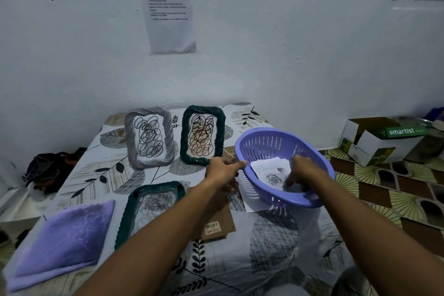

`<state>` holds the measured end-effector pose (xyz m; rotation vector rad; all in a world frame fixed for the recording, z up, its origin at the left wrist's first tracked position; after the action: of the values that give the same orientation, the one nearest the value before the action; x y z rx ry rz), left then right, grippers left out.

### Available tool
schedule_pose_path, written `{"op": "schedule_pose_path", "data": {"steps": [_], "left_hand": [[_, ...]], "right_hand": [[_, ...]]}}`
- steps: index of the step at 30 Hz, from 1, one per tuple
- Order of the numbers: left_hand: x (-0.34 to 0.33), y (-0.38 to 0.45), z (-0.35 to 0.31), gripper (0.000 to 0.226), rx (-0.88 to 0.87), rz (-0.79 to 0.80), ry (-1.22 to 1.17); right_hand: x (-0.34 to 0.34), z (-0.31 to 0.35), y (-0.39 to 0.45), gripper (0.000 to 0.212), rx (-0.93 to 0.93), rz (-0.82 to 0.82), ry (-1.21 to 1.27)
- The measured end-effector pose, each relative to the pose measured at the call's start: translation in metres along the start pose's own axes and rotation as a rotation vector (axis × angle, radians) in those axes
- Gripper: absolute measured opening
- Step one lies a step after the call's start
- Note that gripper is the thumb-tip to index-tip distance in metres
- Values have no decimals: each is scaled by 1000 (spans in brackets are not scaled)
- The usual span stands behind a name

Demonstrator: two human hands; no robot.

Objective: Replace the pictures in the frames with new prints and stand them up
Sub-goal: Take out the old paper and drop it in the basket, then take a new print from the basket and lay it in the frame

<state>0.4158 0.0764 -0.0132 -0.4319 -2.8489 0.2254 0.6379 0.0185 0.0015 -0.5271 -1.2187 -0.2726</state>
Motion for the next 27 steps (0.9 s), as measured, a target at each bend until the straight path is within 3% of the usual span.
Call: {"op": "schedule_pose_path", "data": {"steps": [14, 22, 27], "left_hand": [[1, 1, -2, 30, -24, -6, 68], [2, 1, -3, 27, -20, -15, 97], [3, 0, -3, 28, -12, -22, 104]], "right_hand": [[-7, -9, 8, 75, -101, 89, -36], [-7, -13, 15, 62, -103, 43, 36], [0, -11, 18, 37, -96, -12, 80]]}}
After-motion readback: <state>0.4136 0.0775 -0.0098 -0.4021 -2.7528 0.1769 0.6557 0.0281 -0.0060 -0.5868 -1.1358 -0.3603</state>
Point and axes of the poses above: each hand's wrist, its own y-axis towards the middle knuckle, its own x-axis out of the back of the hand, z = x × y, the point moved 9 cm from there along y, towards the middle knuckle
